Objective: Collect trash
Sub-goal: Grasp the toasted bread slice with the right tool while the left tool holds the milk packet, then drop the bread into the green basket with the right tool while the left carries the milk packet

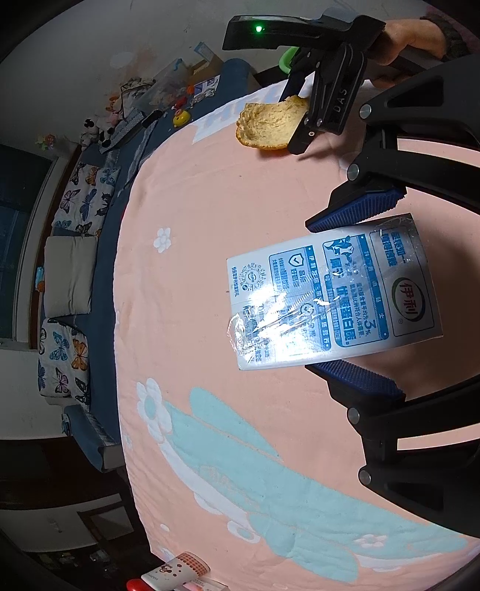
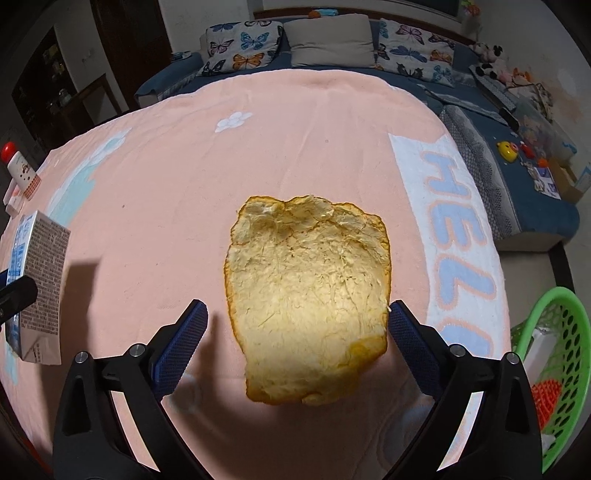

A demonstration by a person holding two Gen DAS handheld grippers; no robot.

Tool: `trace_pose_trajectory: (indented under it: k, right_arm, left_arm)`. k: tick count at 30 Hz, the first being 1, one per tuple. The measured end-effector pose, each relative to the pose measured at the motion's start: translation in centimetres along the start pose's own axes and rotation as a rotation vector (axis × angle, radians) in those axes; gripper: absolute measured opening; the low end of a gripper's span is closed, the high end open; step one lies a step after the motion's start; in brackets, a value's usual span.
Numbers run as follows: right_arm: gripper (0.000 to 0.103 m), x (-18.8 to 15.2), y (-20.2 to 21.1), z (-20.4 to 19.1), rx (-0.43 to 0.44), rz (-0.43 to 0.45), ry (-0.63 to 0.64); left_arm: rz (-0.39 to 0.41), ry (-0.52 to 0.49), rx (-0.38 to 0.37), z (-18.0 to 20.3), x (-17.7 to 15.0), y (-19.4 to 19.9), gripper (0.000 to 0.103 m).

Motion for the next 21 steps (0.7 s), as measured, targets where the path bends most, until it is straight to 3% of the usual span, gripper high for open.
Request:
trace_pose_trajectory:
  k: [3,8,21]
  right_arm:
    - [0.084,-0.2,0.0,0.3,0.014,-0.003,-0.027]
    - [0.075,-0.3,0.9,0.2,0.032,0.013,-0.034]
    - [0.070,-2.1,5.3,1.3,0.048,0.078,-0.046]
  left_arm:
    - [0.002,-0.005,0.004,0.1,-0.2,0.0,0.066]
    - [-0.001,-0.005,0.008,0.1,-0.3,-0.1,0.066]
    - [0.018,-0.035,-0.011,1.6,-0.3,1.1,0.066]
Point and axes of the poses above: each gripper's, at about its wrist camera, not at the fingertips, and y roughly against the way its jaws point, z to its right, x to its top, the point moved 9 cm from there along -y, roughly the way its jaws point, and after that the axes turned 10 degrees about x, right-handed, at the moved point
